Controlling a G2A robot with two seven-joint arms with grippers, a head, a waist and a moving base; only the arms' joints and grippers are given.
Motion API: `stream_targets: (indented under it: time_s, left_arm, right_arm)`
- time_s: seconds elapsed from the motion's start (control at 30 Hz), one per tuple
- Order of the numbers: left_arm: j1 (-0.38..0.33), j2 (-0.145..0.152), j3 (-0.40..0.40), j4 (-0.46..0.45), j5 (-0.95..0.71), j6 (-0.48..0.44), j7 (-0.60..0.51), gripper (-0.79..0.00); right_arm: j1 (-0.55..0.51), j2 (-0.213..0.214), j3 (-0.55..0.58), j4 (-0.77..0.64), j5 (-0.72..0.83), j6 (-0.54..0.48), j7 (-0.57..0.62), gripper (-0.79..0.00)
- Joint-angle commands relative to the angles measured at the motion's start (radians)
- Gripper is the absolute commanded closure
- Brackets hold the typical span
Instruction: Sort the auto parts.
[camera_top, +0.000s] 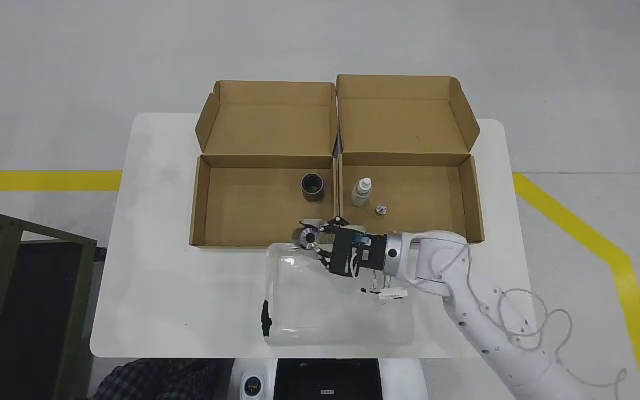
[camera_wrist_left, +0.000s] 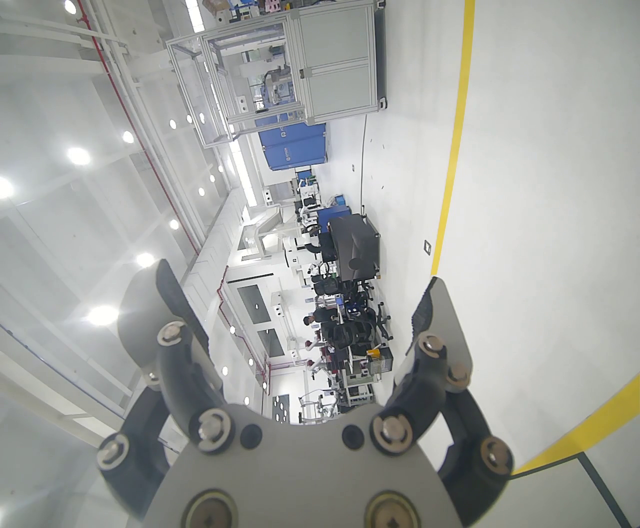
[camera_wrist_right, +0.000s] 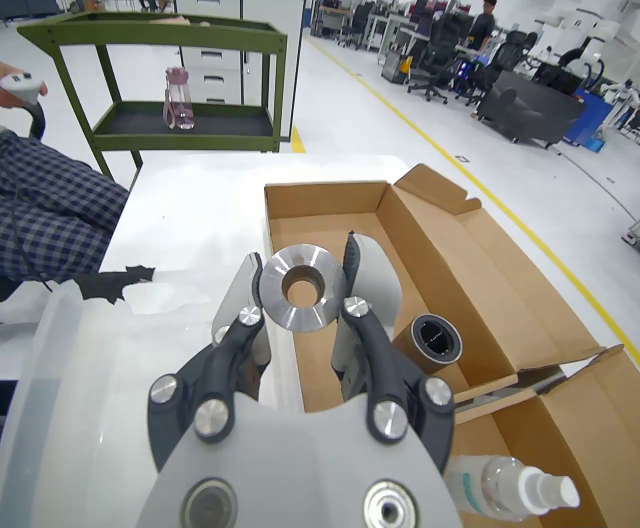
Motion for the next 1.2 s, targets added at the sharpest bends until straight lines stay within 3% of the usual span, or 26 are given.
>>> stream_targets:
  time_s: [0.0,0.6,1.17]
  left_arm:
    - [0.0,0.0,0.0,0.0,0.0,0.0,0.0,-0.785]
    - [0.0,0.0,0.0,0.0,0.0,0.0,0.0,-0.785]
    - [0.0,0.0,0.0,0.0,0.0,0.0,0.0,-0.785]
  right_arm:
    - [0.029,-0.007,-0.02,0.028,0.0,-0.001,0.026,0.0]
    - [0.267,-0.068,-0.146,0.231,-0.004,-0.032,0.139,0.0]
    - [0.4,-0.124,-0.249,0.385,-0.008,-0.085,0.2,0.0]
